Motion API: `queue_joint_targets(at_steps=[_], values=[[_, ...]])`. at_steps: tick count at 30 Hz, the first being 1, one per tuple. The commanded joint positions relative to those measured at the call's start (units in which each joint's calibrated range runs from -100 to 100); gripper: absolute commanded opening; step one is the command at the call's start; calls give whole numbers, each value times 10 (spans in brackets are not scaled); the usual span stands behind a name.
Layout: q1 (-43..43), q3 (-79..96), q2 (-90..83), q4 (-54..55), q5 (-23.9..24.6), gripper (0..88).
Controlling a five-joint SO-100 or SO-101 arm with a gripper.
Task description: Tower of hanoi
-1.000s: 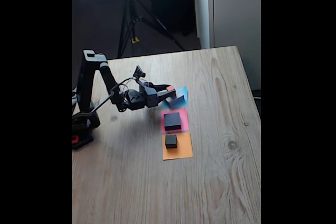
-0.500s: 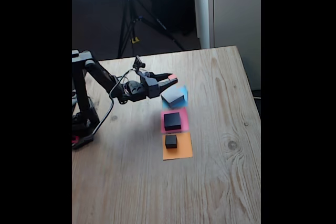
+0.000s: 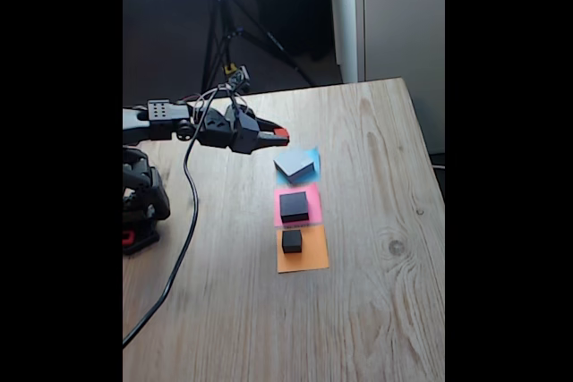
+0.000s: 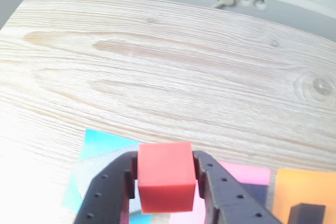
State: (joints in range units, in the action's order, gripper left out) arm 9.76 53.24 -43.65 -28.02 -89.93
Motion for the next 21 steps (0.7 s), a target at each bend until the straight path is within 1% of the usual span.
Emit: queue_joint_targets(at_steps=[1,3,4,5,9,10,12,14,17,18,20,21], values=[[-43,-134,-48,-148,26,3],[-74,-188,-50,-199,26,3],[-94,-216,-48,-235,-2,3],[-114,-236,-47,-254,-9,3],[-179,-277,-42,-286,-49,3],[-197,-290,-38,-298,-71,3],[-222,-311,-30,-309,-79,3],[-241,-345,-22,-341,-101,3],[-256,-401,-15,-386,-101,3],[-259,-421,-14,-401,-94,4],[-267,-451,-14,-429,-99,4],[-269,-464,-14,-444,-91,4]])
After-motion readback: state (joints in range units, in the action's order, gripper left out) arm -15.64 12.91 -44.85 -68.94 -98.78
